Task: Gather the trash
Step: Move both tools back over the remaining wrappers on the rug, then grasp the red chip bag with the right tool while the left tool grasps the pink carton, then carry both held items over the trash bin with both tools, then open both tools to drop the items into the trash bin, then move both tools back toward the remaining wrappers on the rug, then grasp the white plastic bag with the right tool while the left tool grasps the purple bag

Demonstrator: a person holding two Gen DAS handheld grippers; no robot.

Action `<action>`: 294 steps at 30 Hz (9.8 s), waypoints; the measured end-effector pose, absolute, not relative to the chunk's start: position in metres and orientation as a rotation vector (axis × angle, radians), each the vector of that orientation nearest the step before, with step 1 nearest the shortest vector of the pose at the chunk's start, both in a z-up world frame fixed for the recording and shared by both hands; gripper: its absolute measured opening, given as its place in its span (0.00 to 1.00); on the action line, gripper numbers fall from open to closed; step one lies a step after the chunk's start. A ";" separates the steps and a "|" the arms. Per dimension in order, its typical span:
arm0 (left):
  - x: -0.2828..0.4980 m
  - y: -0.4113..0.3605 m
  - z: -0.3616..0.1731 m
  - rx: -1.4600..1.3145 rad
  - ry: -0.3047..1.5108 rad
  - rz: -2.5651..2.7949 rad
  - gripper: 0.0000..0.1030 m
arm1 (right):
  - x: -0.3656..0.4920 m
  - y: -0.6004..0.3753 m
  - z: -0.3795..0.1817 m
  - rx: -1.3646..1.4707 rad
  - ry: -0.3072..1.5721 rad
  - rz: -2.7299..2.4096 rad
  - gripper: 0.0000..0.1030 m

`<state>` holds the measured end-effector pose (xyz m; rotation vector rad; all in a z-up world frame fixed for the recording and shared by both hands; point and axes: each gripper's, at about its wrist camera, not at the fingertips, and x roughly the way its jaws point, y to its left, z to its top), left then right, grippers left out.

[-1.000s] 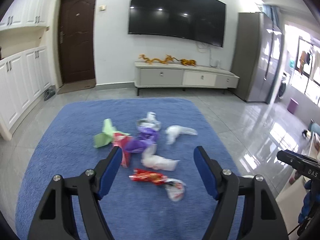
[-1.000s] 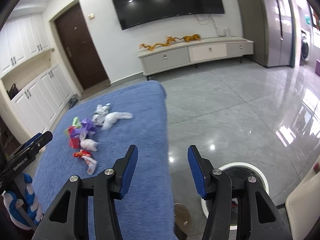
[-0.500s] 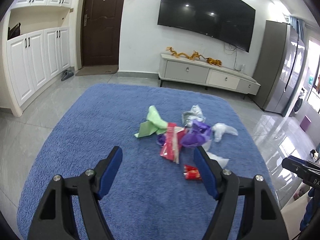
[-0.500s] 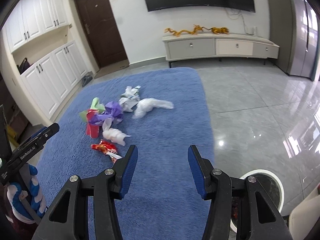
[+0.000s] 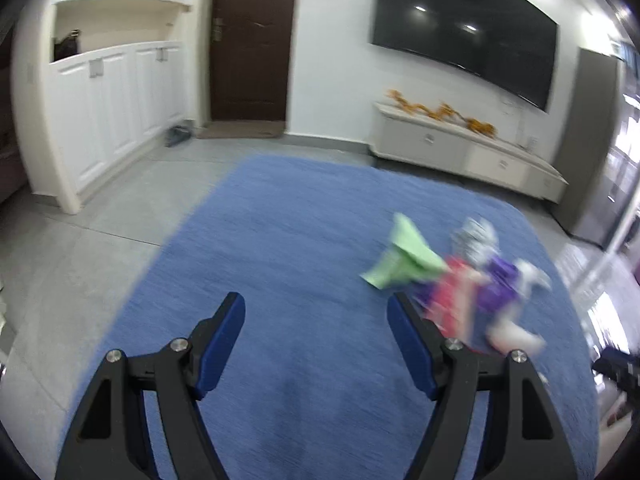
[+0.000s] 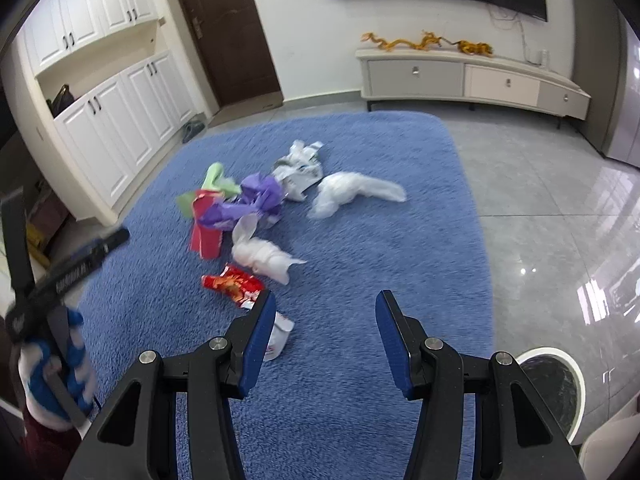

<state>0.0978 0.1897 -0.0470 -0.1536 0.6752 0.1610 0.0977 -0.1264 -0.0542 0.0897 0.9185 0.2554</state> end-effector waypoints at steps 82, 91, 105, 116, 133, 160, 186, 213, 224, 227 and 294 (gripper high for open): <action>0.037 0.061 -0.036 -0.115 0.782 -0.480 0.29 | 0.052 -0.167 -0.055 0.190 0.838 0.384 0.23; 0.038 -0.026 -0.020 -0.012 0.792 -0.608 0.29 | 0.035 -0.229 -0.044 0.277 0.766 0.276 0.23; 0.042 -0.209 -0.050 0.206 0.926 -0.857 0.30 | -0.010 -0.385 -0.106 0.520 0.767 -0.080 0.24; 0.049 -0.319 -0.096 0.273 1.051 -0.942 0.33 | -0.036 -0.458 -0.183 0.675 0.868 -0.297 0.27; 0.053 -0.329 -0.106 0.258 1.051 -0.853 0.58 | -0.051 -0.480 -0.212 0.725 0.897 -0.382 0.43; 0.032 -0.163 -0.032 0.279 0.736 -0.388 0.63 | -0.020 -0.379 -0.093 0.482 0.788 -0.216 0.44; 0.049 -0.024 -0.067 0.024 0.864 -0.291 0.72 | 0.052 -0.238 -0.069 0.263 0.885 0.033 0.44; 0.048 -0.033 -0.069 0.038 0.868 -0.313 0.72 | 0.056 -0.236 -0.071 0.253 0.902 0.034 0.44; 0.050 -0.032 -0.071 0.036 0.871 -0.308 0.72 | 0.055 -0.238 -0.073 0.258 0.904 0.032 0.44; 0.051 -0.030 -0.073 0.033 0.873 -0.305 0.72 | 0.055 -0.239 -0.073 0.257 0.904 0.032 0.44; 0.078 0.112 -0.029 -0.355 0.751 -0.311 0.40 | 0.171 -0.137 -0.040 0.097 0.804 0.499 0.22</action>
